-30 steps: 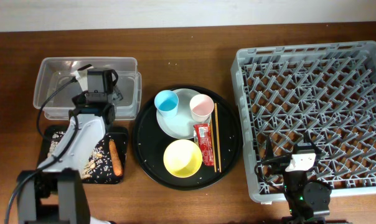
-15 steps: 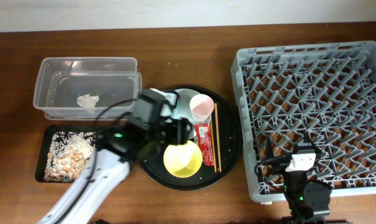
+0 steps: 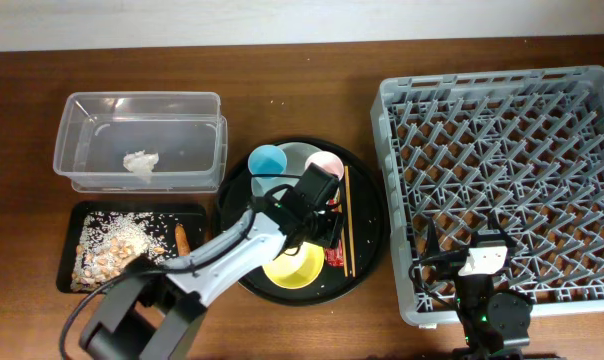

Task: Sort waste into correct bins and load items into the dishwasher rack
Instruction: 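Grasp the red snack wrapper with left gripper and drop it in clear bin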

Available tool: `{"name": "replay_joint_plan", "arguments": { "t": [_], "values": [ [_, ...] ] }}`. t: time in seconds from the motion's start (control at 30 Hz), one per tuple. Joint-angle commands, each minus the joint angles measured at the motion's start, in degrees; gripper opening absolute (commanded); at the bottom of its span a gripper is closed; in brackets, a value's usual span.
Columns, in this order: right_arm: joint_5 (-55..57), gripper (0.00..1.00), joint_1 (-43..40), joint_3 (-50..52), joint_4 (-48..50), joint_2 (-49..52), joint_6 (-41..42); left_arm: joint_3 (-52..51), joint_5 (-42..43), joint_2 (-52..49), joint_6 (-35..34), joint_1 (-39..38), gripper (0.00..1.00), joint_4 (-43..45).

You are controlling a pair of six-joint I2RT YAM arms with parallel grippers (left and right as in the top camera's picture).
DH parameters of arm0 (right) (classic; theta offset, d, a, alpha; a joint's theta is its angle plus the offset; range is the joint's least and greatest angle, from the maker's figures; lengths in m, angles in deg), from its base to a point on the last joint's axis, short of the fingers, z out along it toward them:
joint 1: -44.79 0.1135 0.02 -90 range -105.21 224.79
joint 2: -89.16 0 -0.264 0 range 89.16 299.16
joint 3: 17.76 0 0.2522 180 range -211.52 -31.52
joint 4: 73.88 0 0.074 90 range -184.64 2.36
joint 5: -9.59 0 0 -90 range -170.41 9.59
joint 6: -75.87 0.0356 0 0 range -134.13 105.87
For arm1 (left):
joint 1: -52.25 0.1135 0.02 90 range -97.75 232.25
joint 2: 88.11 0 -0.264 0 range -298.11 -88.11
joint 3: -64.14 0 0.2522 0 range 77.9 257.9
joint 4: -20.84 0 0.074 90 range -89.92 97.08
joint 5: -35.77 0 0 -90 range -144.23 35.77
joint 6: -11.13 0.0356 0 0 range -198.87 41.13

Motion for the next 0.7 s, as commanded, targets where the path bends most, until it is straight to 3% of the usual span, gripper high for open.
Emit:
{"name": "replay_joint_plan", "arguments": {
  "t": [0.0,0.1,0.17,0.2,0.23,0.37,0.5,0.67],
  "values": [
    [0.5,0.98,-0.4,0.3,-0.4,-0.2,0.4,0.1,-2.5,-2.9,0.5,-0.1,0.71,2.3],
    [0.5,0.98,-0.4,0.3,-0.4,-0.2,0.4,0.1,-2.5,-4.7,0.5,-0.1,0.71,3.4],
    [0.5,0.98,-0.4,0.3,-0.4,-0.2,0.4,0.1,-2.5,-5.2,0.5,-0.1,0.61,3.4],
    [0.5,0.98,-0.4,0.3,-0.4,-0.2,0.4,0.1,-2.5,-5.2,0.5,-0.1,0.41,3.4],
    [0.5,0.98,-0.4,0.3,-0.4,-0.2,0.4,0.1,-2.5,-5.2,0.5,-0.1,0.31,3.2],
    [0.5,0.98,-0.4,0.3,-0.4,-0.2,0.4,0.2,-2.4,-5.0,0.5,0.0,0.01,2.2],
    [0.5,0.98,-0.4,0.3,-0.4,-0.2,0.4,0.2,-2.4,-2.7,0.5,0.0,0.01,0.7],
    [0.5,0.98,-0.4,0.3,-0.4,-0.2,0.4,0.3,-2.5,7.2,0.5,0.0,0.00,0.0]
  ]
}}
